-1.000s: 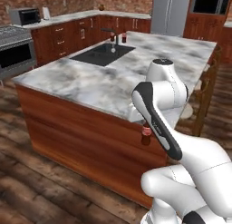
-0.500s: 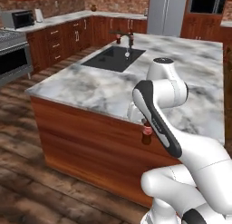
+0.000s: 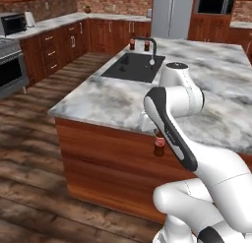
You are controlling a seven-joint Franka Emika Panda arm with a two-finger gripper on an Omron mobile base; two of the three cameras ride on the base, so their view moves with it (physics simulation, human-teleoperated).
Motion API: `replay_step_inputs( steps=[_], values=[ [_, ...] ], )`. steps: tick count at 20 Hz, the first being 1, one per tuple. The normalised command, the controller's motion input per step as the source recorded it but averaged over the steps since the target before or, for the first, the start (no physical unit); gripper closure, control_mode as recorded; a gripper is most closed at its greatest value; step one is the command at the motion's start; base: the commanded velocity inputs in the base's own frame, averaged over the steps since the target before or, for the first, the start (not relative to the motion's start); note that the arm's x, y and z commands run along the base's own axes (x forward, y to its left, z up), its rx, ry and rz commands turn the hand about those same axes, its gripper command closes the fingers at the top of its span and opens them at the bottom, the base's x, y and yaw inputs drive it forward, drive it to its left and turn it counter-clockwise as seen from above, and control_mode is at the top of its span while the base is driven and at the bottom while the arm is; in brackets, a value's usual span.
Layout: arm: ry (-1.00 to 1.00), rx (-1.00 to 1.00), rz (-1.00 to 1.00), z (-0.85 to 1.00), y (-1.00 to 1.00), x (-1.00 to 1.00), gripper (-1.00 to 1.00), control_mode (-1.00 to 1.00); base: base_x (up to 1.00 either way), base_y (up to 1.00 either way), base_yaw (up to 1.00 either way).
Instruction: Place the large bottle from the dining counter next to the other large bottle outside the sink, and place the small bottle from the dining counter next to the other small bottle inside the sink.
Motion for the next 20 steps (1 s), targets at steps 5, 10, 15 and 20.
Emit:
replay_step_inputs(
  steps=[5,10,15,20],
  values=[
    [0.0,0.0,0.0,0.0,0.0,0.0,1.0,1.0,0.3,1.0,-0.25],
    [0.0,0.0,0.0,0.0,0.0,0.0,1.0,1.0,0.25,1.0,-0.25],
    [0.0,0.0,0.0,0.0,0.0,0.0,1.0,1.0,0.24,1.0,-0.29],
    [0.0,0.0,0.0,0.0,0.0,0.0,1.0,1.0,0.39,1.0,-0.32]
  ],
)
